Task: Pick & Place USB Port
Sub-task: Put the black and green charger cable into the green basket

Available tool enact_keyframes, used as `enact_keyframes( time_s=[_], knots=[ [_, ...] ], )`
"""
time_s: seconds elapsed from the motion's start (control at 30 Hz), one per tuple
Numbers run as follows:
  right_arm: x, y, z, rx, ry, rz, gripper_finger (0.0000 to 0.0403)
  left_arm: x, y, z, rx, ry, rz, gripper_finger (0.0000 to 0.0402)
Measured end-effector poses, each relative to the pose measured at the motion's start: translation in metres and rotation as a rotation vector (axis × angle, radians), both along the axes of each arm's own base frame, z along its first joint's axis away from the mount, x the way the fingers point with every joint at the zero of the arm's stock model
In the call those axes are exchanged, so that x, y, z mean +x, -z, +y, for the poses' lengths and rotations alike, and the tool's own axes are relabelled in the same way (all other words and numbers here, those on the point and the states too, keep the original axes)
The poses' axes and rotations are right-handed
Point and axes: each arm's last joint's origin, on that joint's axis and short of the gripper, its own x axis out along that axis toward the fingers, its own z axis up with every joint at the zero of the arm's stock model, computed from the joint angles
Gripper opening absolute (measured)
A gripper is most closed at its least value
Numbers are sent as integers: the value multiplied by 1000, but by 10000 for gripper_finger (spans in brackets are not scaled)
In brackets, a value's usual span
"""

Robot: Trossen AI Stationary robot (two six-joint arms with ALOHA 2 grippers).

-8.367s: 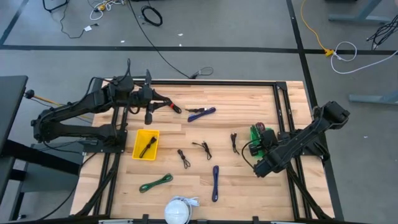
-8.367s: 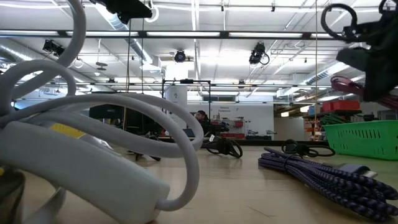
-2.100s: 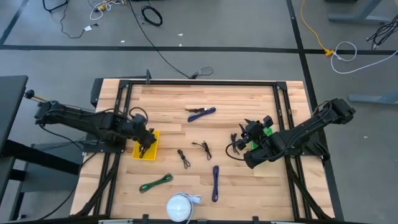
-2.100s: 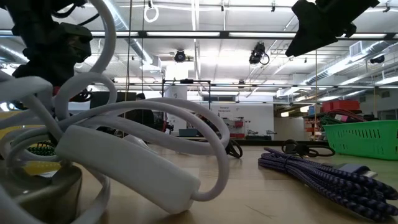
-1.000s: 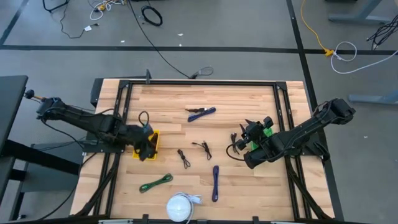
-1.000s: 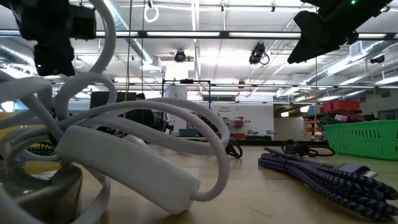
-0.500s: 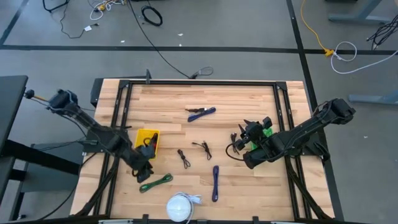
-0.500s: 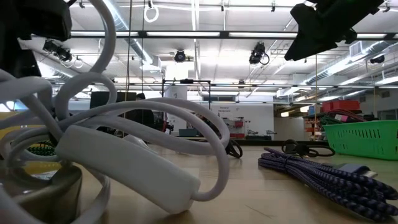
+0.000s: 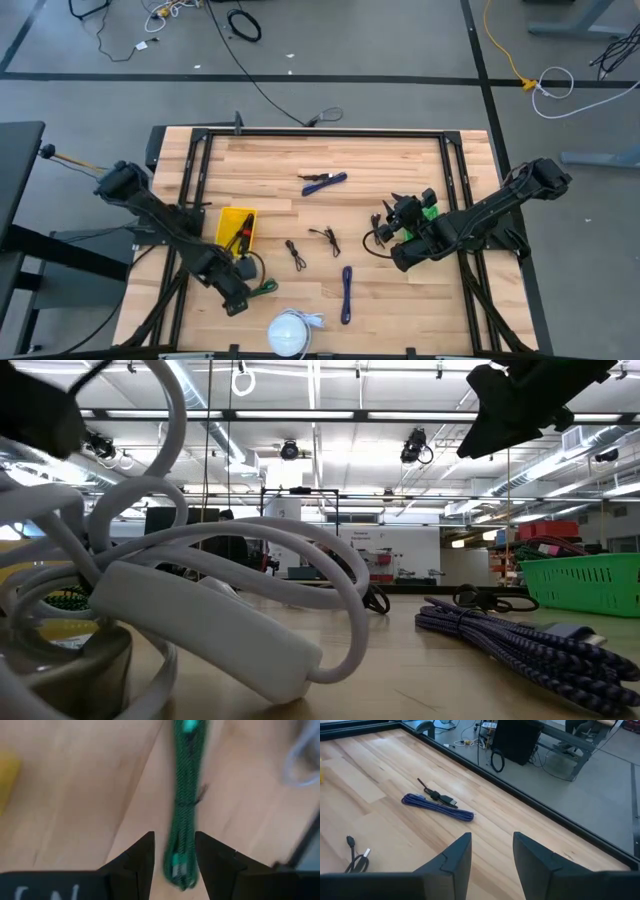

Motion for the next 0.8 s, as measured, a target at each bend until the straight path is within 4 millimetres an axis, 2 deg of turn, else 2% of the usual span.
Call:
enact_keyframes(
  time_s=[0.3,0.57,0.67,0.8],
  knots=[
    [0,0,0,11,-3,4,146,12,16,-7,-25,28,58,144],
    [0,0,0,11,-3,4,146,15,28,-10,-15,35,99,139],
    [0,0,0,11,-3,4,146,16,33,-10,-16,35,134,109],
    [0,0,0,12,-3,3,146,19,34,-8,-47,67,151,29]
  ],
)
